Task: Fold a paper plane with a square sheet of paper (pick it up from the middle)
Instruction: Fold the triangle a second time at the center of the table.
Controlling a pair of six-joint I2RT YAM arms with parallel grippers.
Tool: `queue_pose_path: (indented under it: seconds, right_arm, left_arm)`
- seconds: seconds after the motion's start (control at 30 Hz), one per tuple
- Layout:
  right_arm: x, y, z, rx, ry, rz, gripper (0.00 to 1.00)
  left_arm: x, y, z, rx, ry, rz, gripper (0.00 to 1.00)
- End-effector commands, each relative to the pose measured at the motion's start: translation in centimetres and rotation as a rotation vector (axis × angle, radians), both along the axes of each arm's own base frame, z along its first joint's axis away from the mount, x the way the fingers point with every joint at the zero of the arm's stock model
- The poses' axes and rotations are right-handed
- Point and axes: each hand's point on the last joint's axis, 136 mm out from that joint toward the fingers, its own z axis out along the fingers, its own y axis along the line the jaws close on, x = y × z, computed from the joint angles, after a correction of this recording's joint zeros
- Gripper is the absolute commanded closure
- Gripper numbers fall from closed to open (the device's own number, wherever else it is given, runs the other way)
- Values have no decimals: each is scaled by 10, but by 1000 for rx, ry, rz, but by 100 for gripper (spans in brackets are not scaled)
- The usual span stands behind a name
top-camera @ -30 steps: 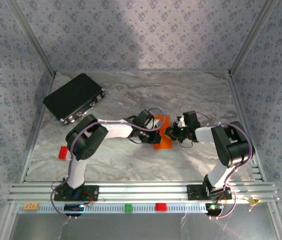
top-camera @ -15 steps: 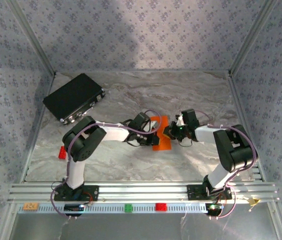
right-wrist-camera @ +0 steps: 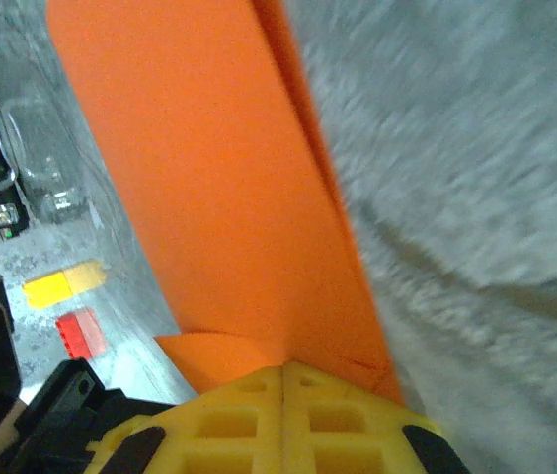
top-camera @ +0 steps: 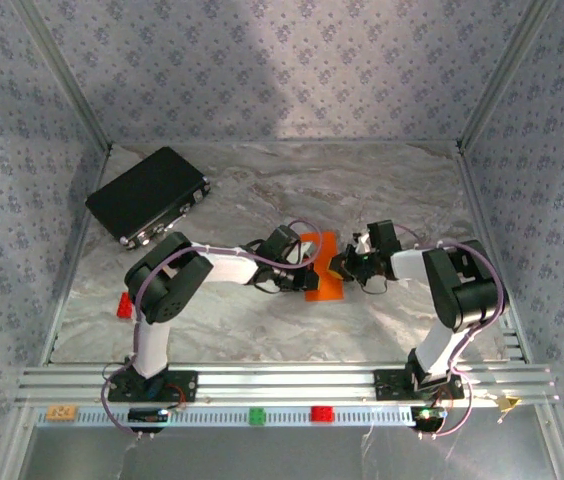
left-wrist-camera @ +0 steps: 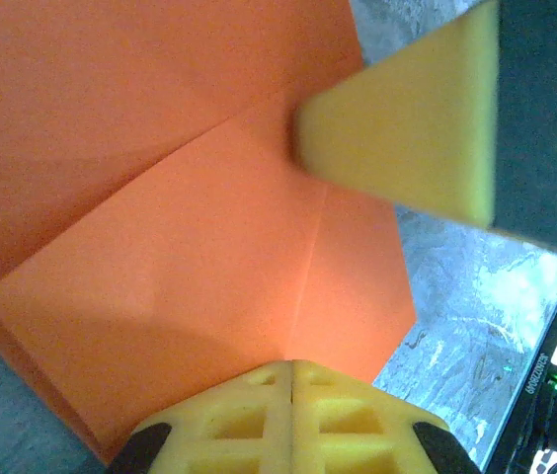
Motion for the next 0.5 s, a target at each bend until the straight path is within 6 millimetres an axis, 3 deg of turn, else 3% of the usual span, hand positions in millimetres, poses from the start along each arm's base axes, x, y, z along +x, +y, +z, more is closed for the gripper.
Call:
queue_pose_path:
  seconds: [0.0, 0.17, 0.3, 0.4, 0.47]
  right_arm:
    - [15, -26, -10, -80, 6, -70, 98]
    - [27, -39, 1, -95, -14, -103, 98]
    - [25, -42, 19, -93, -51, -111, 98]
    - [15, -44, 33, -101, -76, -119, 97]
    - [4, -47, 37, -110, -78, -123, 96]
  left_arm:
    - [-27, 24, -37, 123, 111, -3, 100]
    - [-29, 24, -33, 117, 107, -1, 100]
    - [-33, 22, -23, 102, 98, -3, 100]
    - [-35, 15, -3, 64, 74, -8, 100]
    - [-34, 11, 15, 45, 36, -8, 95]
